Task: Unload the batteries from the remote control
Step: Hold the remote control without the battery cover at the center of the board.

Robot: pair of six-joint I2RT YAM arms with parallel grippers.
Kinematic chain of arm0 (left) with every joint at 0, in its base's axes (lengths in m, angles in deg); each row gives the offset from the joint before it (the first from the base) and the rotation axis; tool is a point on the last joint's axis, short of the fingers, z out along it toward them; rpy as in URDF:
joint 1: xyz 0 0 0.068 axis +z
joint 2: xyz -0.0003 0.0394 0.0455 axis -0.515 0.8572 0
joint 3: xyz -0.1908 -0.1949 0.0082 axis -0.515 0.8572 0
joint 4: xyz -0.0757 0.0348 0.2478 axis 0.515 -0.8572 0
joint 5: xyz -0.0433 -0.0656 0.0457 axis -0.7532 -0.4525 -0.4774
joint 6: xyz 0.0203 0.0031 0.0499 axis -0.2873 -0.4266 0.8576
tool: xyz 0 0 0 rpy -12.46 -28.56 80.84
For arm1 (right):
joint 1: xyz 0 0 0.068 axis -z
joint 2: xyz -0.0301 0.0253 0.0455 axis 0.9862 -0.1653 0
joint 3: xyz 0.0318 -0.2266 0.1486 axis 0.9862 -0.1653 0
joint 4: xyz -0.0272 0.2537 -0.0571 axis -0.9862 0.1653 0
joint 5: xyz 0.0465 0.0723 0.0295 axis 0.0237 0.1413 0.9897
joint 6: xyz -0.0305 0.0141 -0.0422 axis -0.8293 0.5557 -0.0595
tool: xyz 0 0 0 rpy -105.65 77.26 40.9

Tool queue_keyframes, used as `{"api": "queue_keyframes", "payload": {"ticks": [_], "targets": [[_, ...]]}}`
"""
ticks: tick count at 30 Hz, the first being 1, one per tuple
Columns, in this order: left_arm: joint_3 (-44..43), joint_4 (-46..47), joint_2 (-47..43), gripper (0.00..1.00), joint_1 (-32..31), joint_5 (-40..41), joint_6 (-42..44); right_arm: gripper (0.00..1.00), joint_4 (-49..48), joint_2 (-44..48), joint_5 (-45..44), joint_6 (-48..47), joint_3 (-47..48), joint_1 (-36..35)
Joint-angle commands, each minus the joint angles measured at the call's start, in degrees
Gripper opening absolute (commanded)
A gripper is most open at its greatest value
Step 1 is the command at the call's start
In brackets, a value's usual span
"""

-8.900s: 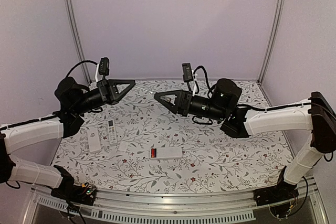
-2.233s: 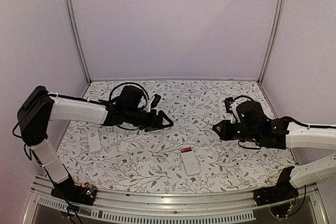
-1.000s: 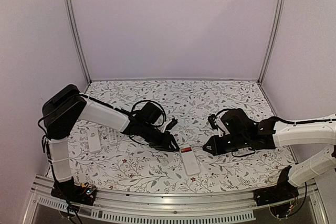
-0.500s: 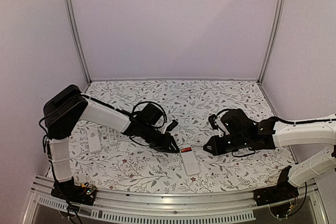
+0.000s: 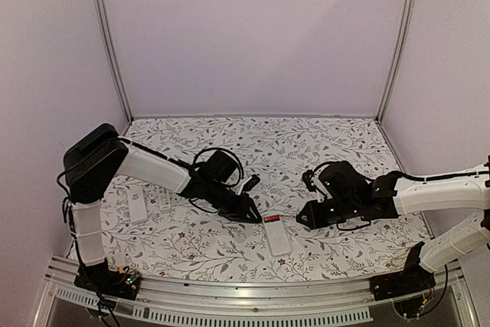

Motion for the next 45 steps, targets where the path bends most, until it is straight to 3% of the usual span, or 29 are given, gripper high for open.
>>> {"api": "queue_keyframes", "payload": {"ticks": [1, 45], "targets": [[-1.4, -0.1, 1.5, 0.27, -0.6, -0.4, 0.2, 0.0, 1.1, -0.3, -0.7, -0.2, -0.3, -0.4], [-2.0, 2.7, 4.6, 0.18, -1.9, -1.4, -2.1, 0.0, 5.8, 1.5, -6.2, 1.0, 3.5, -2.1]]}}
